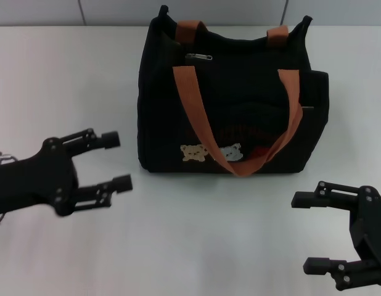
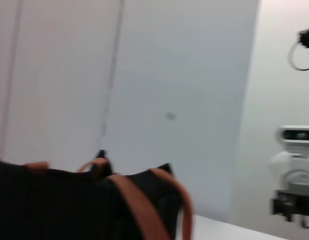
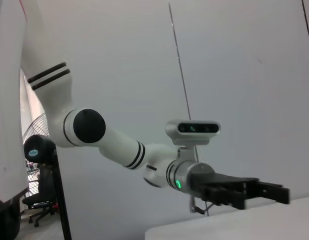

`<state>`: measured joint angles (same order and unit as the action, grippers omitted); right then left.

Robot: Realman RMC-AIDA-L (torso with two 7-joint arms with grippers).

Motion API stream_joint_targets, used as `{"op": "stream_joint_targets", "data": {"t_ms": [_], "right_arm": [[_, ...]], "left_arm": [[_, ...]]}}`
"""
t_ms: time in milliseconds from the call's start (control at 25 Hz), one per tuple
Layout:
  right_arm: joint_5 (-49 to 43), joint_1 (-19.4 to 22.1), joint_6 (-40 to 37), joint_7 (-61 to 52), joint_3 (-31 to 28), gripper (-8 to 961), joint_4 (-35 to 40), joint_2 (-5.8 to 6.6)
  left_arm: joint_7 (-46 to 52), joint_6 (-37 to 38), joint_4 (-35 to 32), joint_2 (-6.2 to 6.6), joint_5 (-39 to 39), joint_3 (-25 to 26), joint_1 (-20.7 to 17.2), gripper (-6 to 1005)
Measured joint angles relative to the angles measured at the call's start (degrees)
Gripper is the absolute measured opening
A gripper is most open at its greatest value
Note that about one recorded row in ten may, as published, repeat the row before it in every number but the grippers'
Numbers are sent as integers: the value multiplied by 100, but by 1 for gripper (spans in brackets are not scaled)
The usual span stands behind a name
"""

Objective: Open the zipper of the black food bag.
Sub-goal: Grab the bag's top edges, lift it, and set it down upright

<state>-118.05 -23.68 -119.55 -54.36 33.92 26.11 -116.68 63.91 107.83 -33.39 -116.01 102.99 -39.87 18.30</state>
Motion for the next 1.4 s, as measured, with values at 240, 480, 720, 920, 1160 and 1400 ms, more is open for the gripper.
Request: {"op": "stream_joint_targets", "data": {"t_ms": [240, 480, 720, 920, 1160, 1400], "right_arm": [[12, 11, 101, 18, 0, 835, -14, -4], [11, 13, 143, 22, 0, 835, -19, -19], [-3, 13, 183, 24, 0, 834, -19, -44], [-3, 13, 204, 23, 0, 834, -19, -56], [-1, -24, 244, 8, 0, 834, -19, -69], [-2, -36, 266, -4, 0, 834, -19, -80]], "left_arm": [[-312, -921, 239, -273, -168, 81, 165, 814], [-758, -1733, 991, -281, -325, 111, 623, 813], [-993, -2263, 1423, -280, -328, 111, 897, 803], [-1028, -2269, 1437, -278, -333, 112, 882, 790], [-1307, -2298, 1535, -296, -339, 110, 859, 631], [-1496, -2351, 1630, -302, -385, 125, 849, 245]]}}
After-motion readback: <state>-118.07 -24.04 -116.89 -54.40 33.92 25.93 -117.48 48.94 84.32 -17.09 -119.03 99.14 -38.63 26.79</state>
